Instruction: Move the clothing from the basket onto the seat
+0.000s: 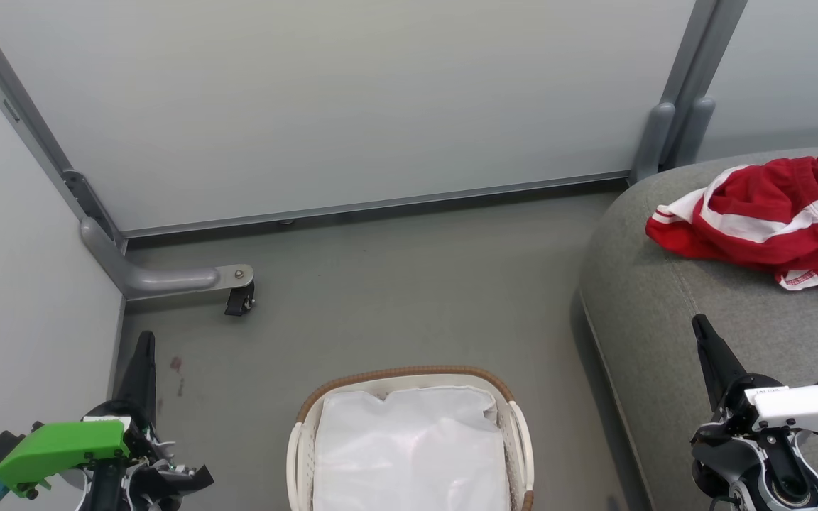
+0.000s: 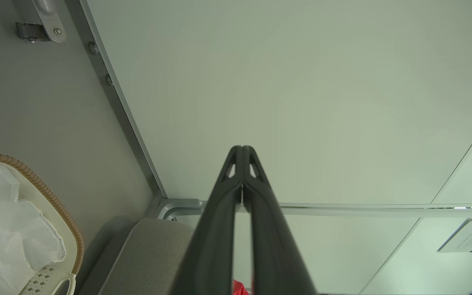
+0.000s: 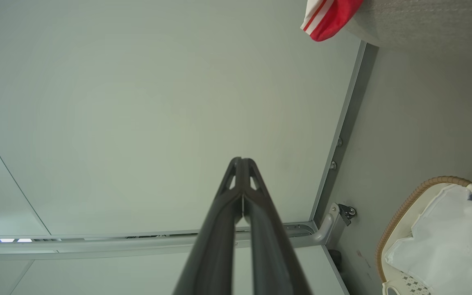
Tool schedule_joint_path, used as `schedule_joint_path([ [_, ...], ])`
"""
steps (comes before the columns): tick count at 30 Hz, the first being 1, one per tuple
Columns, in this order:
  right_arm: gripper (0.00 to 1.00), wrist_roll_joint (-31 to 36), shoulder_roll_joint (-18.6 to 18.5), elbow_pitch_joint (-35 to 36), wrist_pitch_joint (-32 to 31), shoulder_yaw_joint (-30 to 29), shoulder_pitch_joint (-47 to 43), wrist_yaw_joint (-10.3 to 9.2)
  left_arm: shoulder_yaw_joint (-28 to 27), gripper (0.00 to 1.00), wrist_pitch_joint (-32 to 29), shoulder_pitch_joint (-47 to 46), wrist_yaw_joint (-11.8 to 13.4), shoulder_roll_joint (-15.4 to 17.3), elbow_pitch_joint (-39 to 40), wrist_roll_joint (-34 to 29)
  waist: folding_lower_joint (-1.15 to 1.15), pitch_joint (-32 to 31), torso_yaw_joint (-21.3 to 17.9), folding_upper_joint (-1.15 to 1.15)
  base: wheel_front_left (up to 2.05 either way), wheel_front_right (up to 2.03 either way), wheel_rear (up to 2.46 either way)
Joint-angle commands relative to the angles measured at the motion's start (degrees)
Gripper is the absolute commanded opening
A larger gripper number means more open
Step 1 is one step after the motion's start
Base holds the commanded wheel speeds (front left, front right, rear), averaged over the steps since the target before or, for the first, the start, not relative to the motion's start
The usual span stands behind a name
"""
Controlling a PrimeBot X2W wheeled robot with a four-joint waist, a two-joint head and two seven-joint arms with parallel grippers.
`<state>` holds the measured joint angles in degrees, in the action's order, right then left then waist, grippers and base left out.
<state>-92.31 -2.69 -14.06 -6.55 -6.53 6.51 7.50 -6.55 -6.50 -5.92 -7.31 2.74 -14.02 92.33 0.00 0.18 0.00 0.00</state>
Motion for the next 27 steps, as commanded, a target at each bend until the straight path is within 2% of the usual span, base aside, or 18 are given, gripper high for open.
schedule_joint_path([
  [1,0.00,-0.2,-0.4,0.2,-0.2,-0.1,-0.6,-0.02,-0.1,0.00,-0.3,-0.6,-0.3,0.3,0.1,0.2,0.00,0.0,0.0,0.00,0.00,0.00,0.00],
  [27,0.00,-0.2,-0.4,0.2,-0.2,-0.1,-0.6,-0.02,-0.1,0.00,-0.3,-0.6,-0.3,0.3,0.1,0.2,0.00,0.0,0.0,0.00,0.00,0.00,0.00],
])
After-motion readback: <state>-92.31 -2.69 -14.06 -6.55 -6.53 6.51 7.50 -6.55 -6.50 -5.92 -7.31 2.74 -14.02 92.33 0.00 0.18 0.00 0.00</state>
